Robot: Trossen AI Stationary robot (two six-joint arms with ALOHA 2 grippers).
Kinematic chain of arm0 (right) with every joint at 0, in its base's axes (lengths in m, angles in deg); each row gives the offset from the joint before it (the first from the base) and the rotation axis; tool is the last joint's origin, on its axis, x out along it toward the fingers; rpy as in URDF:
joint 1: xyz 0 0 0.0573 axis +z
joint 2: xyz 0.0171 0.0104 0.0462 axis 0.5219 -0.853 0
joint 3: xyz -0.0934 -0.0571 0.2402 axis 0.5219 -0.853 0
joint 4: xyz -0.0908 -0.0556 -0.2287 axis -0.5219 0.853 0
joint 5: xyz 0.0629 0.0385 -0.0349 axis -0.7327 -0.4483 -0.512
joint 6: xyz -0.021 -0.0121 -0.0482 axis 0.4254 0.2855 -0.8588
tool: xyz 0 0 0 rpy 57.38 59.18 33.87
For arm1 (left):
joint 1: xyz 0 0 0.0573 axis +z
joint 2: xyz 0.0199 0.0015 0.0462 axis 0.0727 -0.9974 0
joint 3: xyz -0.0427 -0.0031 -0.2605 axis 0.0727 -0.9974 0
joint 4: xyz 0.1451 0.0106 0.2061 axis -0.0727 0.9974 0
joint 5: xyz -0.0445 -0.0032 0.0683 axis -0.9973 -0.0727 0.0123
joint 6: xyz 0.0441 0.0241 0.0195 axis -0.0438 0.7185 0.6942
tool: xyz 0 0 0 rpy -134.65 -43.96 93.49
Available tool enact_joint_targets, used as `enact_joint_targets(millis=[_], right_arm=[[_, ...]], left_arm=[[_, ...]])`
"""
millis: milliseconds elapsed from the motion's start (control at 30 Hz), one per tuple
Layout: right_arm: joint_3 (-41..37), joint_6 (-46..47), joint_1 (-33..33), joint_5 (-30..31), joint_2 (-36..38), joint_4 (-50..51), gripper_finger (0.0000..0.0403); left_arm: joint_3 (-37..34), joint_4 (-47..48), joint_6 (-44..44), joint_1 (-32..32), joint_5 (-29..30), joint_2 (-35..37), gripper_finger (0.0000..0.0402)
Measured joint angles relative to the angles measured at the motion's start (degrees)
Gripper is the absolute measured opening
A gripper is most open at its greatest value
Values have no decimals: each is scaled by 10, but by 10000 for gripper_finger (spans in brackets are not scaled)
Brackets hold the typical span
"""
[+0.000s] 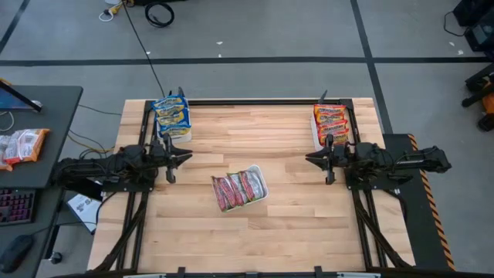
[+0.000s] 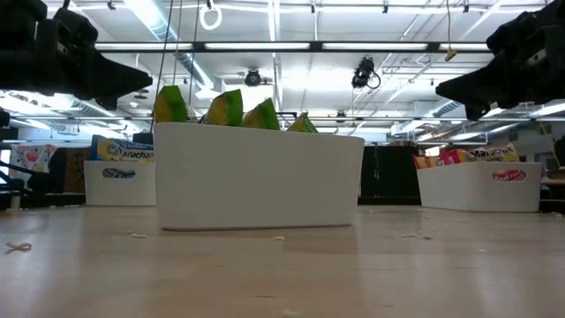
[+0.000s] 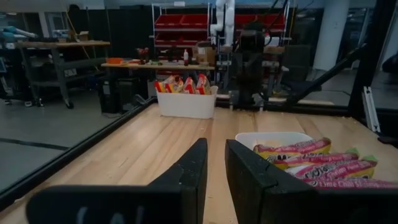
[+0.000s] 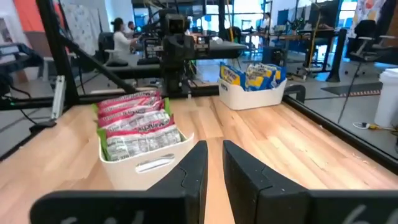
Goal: Sort Maruchan noodles
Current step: Return to Home Position
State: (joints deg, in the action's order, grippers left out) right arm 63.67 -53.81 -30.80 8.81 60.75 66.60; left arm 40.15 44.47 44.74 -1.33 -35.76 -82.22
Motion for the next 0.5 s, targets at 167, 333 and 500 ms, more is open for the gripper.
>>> enact_joint_targets(millis=[167, 333, 500], right_arm=[[1, 0, 0, 2, -5, -1, 55], [1, -1, 0, 2, -6, -1, 55], [1, -1, 0, 2, -6, -4, 55]], left_arm=[[0, -4, 0, 0, 0, 1, 62], [0, -6, 0, 0, 0, 1, 62], [0, -6, 0, 0, 0, 1, 62]])
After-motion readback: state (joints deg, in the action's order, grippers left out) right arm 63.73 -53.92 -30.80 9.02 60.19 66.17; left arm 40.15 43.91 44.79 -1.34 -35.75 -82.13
